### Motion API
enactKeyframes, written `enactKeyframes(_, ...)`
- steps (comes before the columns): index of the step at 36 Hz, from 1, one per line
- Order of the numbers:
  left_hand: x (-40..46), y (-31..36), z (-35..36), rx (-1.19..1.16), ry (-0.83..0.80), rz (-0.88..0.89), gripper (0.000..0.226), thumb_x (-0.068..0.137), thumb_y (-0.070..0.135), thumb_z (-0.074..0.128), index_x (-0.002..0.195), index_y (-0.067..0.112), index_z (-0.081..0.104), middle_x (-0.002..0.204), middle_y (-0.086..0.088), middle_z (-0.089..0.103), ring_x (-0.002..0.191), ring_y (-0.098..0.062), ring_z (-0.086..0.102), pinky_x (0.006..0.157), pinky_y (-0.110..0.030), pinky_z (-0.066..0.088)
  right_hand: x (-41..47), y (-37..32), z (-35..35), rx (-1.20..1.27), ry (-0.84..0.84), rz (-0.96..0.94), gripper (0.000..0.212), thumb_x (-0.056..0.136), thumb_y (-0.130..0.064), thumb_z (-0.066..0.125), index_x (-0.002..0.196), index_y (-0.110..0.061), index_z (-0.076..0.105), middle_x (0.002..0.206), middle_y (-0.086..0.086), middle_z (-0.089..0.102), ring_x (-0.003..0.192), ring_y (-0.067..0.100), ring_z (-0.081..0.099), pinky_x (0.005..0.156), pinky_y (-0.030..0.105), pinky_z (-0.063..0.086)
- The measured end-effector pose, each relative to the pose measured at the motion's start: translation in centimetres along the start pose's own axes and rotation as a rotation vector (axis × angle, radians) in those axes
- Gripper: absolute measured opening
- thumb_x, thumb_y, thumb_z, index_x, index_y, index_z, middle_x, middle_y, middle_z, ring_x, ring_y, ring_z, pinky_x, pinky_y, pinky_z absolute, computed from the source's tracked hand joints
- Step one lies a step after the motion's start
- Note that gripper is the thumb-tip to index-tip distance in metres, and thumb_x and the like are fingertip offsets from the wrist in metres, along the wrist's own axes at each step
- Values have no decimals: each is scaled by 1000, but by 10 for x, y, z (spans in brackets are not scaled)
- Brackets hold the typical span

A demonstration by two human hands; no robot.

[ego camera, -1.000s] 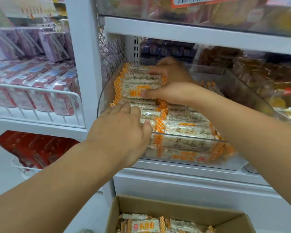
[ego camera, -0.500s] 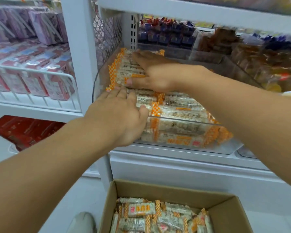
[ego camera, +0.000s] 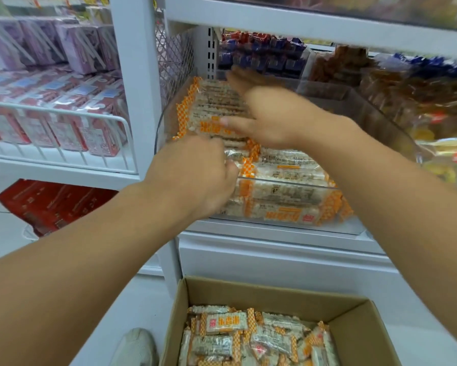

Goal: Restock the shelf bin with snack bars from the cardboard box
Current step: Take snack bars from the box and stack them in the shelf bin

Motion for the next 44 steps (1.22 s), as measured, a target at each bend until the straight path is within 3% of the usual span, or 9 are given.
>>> enactKeyframes(7, -35, 41, -51, -102, 277, 213, 39, 83, 43, 45, 74, 11, 65, 74, -14, 66, 76, -37, 60, 68, -47, 53, -195, 1, -22, 458, 756, 184, 17, 95, -22, 61, 89, -10, 70, 83, 2, 68, 79, 17, 63, 71, 35, 50)
enactKeyframes(10, -55, 75, -6, -115, -33, 360, 33, 82, 44, 46, 64, 19, 56, 63, -4, 57, 67, -29, 54, 64, -40, 49, -251, 14, 84, 747, 540, 507, 23, 94, -26, 63, 75, -13, 65, 64, -4, 60, 61, 9, 55, 60, 32, 44)
enactKeyframes(14, -125, 100, 117, -6, -662, 446, 25, 95, 42, 57, 90, 19, 66, 76, 7, 57, 81, -22, 57, 70, -30, 42, -306, -6, 251, 777, -340, 684, 20, 86, -33, 75, 83, -13, 75, 75, -3, 69, 68, 10, 61, 71, 32, 52)
enactKeyframes(18, -202, 70, 207, 122, -1020, 223, 39, 97, 47, 54, 117, 16, 68, 115, -4, 66, 111, -27, 61, 93, -32, 50, -358, -10, 306, 740, -572, 787, 31, 78, -30, 86, 65, -14, 63, 68, -3, 59, 69, 14, 57, 66, 29, 45)
enactKeyframes(23, -267, 29, 272, -56, -1071, -306, 41, 100, 43, 51, 108, 5, 63, 109, -13, 63, 100, -27, 64, 82, -34, 52, -401, 1, 324, 736, -685, 994, 50, 82, -40, 81, 58, -14, 45, 57, 6, 49, 55, 25, 54, 71, 42, 58)
enactKeyframes(28, -296, 44, 310, -782, -861, -1036, 21, 101, 24, 50, 109, 4, 48, 89, -13, 54, 78, -28, 52, 79, -40, 56, -398, -19, 353, 1221, -529, 1258, 49, 90, -40, 74, 119, -2, 61, 103, 17, 71, 88, 24, 69, 86, 44, 61)
enactKeyframes(36, -281, 49, 335, -957, -726, -1189, 46, 100, 41, 53, 126, 3, 57, 108, -11, 62, 92, -27, 60, 90, -40, 55, -377, -33, 386, 1430, -404, 1444, 21, 85, -14, 81, 88, -5, 62, 79, 13, 69, 60, 19, 65, 65, 34, 63)
enactKeyframes(41, -263, 58, 347, -1188, -680, -1200, 29, 90, 40, 72, 93, 18, 55, 94, 3, 61, 95, -23, 63, 92, -40, 56, -362, -46, 370, 1615, -752, 1104, 8, 87, 3, 72, 89, -5, 70, 80, 13, 74, 74, 20, 73, 70, 27, 61)
enactKeyframes(44, -258, 53, 355, -1167, -653, -1213, 41, 84, 21, 76, 118, 10, 56, 109, -9, 67, 100, -27, 64, 89, -43, 57, -354, -36, 359, 1477, -853, 888, 15, 82, 0, 78, 93, -9, 75, 91, 13, 76, 81, 20, 74, 72, 26, 61)
Point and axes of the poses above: each hand's wrist, its own x-axis towards the middle knuckle, its own z-axis out of the palm, y = z × x, the point moved 9 cm from there along x, towards the middle knuckle
